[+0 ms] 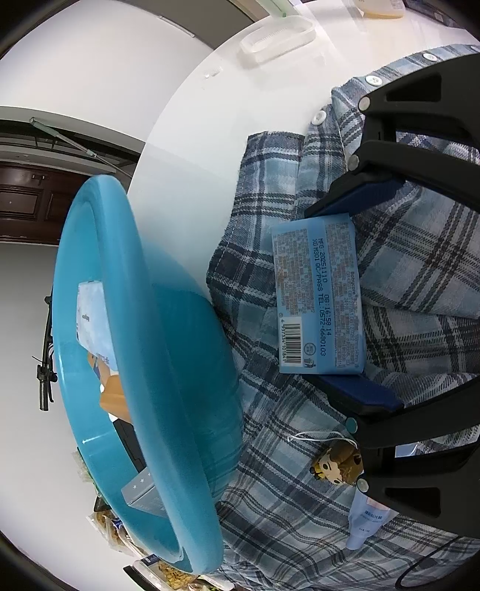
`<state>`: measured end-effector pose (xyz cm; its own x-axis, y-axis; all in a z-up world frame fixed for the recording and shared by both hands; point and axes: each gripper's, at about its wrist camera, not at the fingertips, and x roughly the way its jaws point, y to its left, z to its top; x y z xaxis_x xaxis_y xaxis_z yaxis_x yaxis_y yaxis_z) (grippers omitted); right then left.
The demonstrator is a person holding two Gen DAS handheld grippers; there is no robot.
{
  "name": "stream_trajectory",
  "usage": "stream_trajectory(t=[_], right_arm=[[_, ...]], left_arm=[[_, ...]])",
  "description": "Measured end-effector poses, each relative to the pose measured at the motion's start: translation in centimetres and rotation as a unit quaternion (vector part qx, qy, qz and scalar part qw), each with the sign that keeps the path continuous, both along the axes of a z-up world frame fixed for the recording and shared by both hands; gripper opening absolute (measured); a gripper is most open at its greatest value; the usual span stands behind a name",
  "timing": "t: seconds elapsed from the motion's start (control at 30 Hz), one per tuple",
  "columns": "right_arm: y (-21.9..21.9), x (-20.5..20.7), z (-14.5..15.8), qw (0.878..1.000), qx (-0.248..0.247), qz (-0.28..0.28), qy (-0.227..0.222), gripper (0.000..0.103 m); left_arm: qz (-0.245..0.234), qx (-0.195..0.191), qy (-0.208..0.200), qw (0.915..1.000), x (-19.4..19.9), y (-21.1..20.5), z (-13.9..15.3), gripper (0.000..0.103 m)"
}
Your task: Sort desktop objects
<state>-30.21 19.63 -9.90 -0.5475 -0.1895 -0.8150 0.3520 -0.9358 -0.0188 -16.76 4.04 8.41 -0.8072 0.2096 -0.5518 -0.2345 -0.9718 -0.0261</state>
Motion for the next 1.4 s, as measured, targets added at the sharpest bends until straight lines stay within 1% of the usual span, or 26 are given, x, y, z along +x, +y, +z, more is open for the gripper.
stream_trajectory(t=[0.13, 0.17, 0.2, 0.3, 0.37, 0.43, 0.53, 0.6, 0.7, 0.8, 0.83, 0.93, 1.03, 1.13, 1.23, 1.3, 1.4], right_arm=[[0.1, 0.0, -0.1, 1.000, -0.002, 0.000, 0.000, 0.076], [0.0, -0.1, 0.0, 1.000, -0.002, 0.000, 0.001, 0.076], [-0.1, -0.1, 0.1, 1.000, 0.000, 0.000, 0.001, 0.076], [-0.2, -0.1, 0.2, 1.000, 0.000, 0.000, 0.001, 0.076], [-0.1, -0.1, 0.3, 1.000, -0.002, 0.000, -0.001, 0.075], [0.1, -0.2, 0.4, 1.000, -0.015, 0.001, -0.004, 0.075], [0.3, -0.3, 0.8, 1.000, -0.008, -0.002, 0.001, 0.075], [0.8, -0.2, 1.4, 1.000, -0.010, -0.008, 0.005, 0.075], [1.8, -0.1, 2.3, 1.000, -0.013, -0.019, 0.015, 0.075], [3.9, -0.4, 3.4, 0.998, -0.036, -0.043, 0.025, 0.075], [4.5, -0.4, 3.7, 0.997, -0.038, -0.052, 0.029, 0.075], [6.6, -0.1, 5.7, 0.994, -0.053, -0.084, 0.054, 0.075], [7.3, 0.9, 9.0, 0.990, -0.070, -0.087, 0.087, 0.075], [6.2, 1.8, 12.6, 0.989, -0.055, -0.069, 0.121, 0.075], [4.2, 1.8, 15.8, 0.987, -0.056, -0.044, 0.146, 0.075], [2.7, 1.3, 17.0, 0.986, -0.058, -0.028, 0.156, 0.075], [0.2, 0.0, 17.8, 0.985, -0.068, -0.006, 0.158, 0.075]], left_arm=[[0.013, -0.013, 0.004, 0.9998, -2.9, 0.2, 0.0, 0.022], [0.023, -0.009, 0.010, 0.9996, -3.5, 0.0, -0.1, 0.022], [0.035, -0.008, 0.016, 0.9992, -3.8, -0.1, -0.4, 0.022], [0.051, -0.018, 0.019, 0.9984, -4.5, -0.5, -1.8, 0.022], [0.059, -0.012, 0.010, 0.9981, -5.2, -1.1, -2.9, 0.022], [0.065, -0.011, -0.001, 0.9978, -5.9, -1.6, -3.9, 0.022], [0.075, -0.007, -0.007, 0.9972, -6.2, -2.4, -4.8, 0.022], [0.074, 0.013, -0.016, 0.9970, -6.5, -3.2, -4.9, 0.022], [0.079, 0.018, -0.013, 0.9966, -6.4, -3.7, -4.7, 0.022], [0.077, 0.024, -0.012, 0.9967, -6.4, -3.8, -4.4, 0.022], [0.077, 0.023, -0.011, 0.9967, -6.4, -3.8, -4.4, 0.022], [0.074, 0.019, -0.007, 0.9970, -6.2, -3.5, -4.1, 0.022], [0.071, 0.021, -0.004, 0.9973, -6.0, -3.3, -3.8, 0.022], [0.073, 0.019, -0.003, 0.9971, -6.0, -3.3, -3.8, 0.022], [0.075, 0.022, -0.003, 0.9969, -6.1, -3.5, -3.7, 0.022], [0.078, 0.019, -0.003, 0.9968, -6.2, -3.6, -3.8, 0.022], [0.081, 0.025, -0.007, 0.9964, -6.4, -4.2, -3.9, 0.022]])
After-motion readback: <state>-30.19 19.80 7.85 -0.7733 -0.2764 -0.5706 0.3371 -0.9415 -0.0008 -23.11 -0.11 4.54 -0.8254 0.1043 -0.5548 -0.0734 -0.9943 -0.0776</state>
